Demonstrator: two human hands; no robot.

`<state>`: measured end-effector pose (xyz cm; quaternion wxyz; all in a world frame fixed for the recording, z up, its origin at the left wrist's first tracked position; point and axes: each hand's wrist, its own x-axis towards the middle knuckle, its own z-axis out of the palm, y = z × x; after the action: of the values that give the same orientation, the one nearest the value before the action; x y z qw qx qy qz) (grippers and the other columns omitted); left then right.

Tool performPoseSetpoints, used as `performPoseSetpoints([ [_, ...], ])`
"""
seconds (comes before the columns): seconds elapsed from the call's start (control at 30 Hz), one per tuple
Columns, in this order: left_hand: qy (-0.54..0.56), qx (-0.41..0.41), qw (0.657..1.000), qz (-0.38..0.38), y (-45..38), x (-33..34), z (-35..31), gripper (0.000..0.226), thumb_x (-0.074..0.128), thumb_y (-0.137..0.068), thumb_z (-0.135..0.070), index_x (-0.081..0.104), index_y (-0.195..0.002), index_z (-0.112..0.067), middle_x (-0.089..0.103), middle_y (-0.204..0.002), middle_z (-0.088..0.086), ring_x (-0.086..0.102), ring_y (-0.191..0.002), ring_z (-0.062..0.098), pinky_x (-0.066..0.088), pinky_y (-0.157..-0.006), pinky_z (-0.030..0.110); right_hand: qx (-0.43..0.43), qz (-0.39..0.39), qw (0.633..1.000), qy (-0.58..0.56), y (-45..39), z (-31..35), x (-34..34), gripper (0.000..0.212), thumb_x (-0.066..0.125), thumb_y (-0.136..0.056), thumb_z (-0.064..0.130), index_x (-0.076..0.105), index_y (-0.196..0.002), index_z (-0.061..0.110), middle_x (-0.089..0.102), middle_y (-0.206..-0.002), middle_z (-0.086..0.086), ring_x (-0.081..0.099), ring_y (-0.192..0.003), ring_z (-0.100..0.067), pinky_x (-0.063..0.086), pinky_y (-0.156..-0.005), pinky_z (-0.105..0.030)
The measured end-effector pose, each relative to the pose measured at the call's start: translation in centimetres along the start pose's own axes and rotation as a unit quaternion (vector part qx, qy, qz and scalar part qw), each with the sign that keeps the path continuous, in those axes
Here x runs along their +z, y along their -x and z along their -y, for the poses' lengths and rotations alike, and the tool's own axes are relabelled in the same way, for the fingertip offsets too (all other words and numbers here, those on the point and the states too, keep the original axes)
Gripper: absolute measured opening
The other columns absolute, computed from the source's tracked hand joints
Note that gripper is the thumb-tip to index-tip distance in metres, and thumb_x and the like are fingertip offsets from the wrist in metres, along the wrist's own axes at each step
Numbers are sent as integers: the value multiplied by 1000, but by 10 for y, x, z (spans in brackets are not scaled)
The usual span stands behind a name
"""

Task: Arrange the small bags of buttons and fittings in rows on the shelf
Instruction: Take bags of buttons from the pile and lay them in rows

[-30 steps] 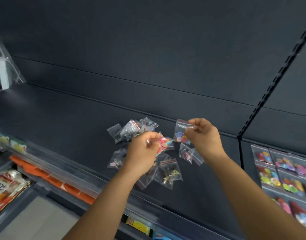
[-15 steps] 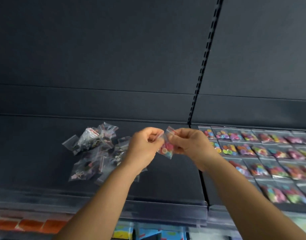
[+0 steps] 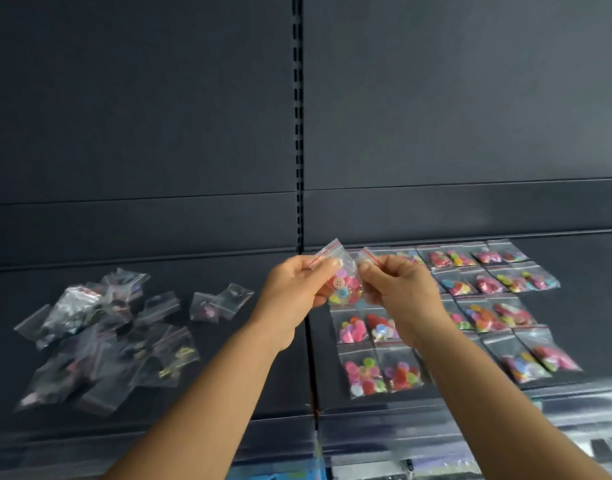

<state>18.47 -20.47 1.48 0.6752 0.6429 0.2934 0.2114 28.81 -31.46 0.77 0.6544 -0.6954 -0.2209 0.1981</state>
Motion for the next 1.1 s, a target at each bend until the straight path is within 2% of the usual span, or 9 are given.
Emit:
performPoseSetpoints([
  [0.1, -23, -15, 999, 19, -2, 44, 3, 14, 70, -84, -25, 68, -93, -14, 71, -80, -4, 65, -74, 8, 52, -72, 22, -7, -11, 1000, -9, -12, -3, -42, 23, 63, -89, 16, 64, -69, 4, 55, -53, -1, 45, -56, -18, 41, -61, -33],
  [0.2, 1, -7, 1000, -9, -5, 96, 2, 6, 68, -86, -20, 69, -87, -15, 71, -77, -7, 64, -71, 6, 53, -71, 19, -18, -7, 1000, -19, -24, -4, -90, 24, 62, -89, 14, 63, -65, 11, 55, -53, 0, 46, -54, -13, 42, -58, -30],
  [0.43, -45, 6, 998, -45, -14, 206, 1, 10, 71, -83, -29, 70, -86, -19, 73, -83, -1, 68, -79, 14, 57, -79, 29, -20, 14, 1000, -10, -48, -11, -190, 21, 62, -90, 16, 64, -70, 8, 58, -57, -2, 49, -56, -15, 44, -61, -31],
  [0.57, -79, 16, 995, -51, -19, 247, -2, 10, 71, -83, -24, 68, -87, -16, 72, -82, 2, 65, -71, 13, 56, -75, 31, -6, 14, 1000, 11, -60, -15, -238, 19, 57, -93, 16, 65, -77, 10, 57, -57, 5, 50, -54, -7, 45, -62, -26],
  [0.67, -111, 18, 993, -35, -22, 270, -1, 6, 66, -86, -23, 66, -87, -17, 70, -79, 1, 64, -69, 12, 55, -71, 29, 2, -6, 1000, 26, -70, -20, -269, 22, 54, -93, 11, 66, -77, 18, 61, -56, 10, 54, -57, -8, 47, -66, -32],
  [0.8, -152, 19, 988, -21, -26, 292, 4, 11, 60, -90, -20, 65, -88, -11, 70, -76, 3, 63, -63, 11, 56, -65, 28, -6, -39, 997, 71, -78, -25, -307, 18, 60, -88, 3, 62, -82, 19, 63, -57, 8, 55, -46, -4, 50, -51, -20],
  [0.97, -269, 44, 962, 2, -28, 319, 23, 12, 61, -89, -23, 60, -98, -16, 69, -79, -1, 65, -65, 13, 56, -62, 31, 29, -48, 984, 172, -78, -41, -339, 12, 62, -81, 4, 62, -88, 14, 68, -66, 1, 59, -47, -5, 51, -48, -20],
  [1.03, -334, 63, 941, 4, -30, 328, 31, 24, 61, -89, -29, 58, -110, -18, 69, -88, -2, 64, -74, 13, 49, -61, 26, 40, -47, 972, 228, -76, -51, -345, 15, 62, -79, 9, 62, -93, 15, 70, -69, 0, 66, -58, -15, 57, -58, -29],
  [1.1, -391, 77, 917, -3, -31, 336, 37, 32, 60, -90, -31, 55, -118, -19, 69, -87, -4, 62, -71, 12, 46, -58, 25, 49, -37, 966, 249, -75, -58, -345, 18, 62, -79, 12, 60, -97, 17, 71, -72, -2, 68, -69, -25, 58, -66, -37],
])
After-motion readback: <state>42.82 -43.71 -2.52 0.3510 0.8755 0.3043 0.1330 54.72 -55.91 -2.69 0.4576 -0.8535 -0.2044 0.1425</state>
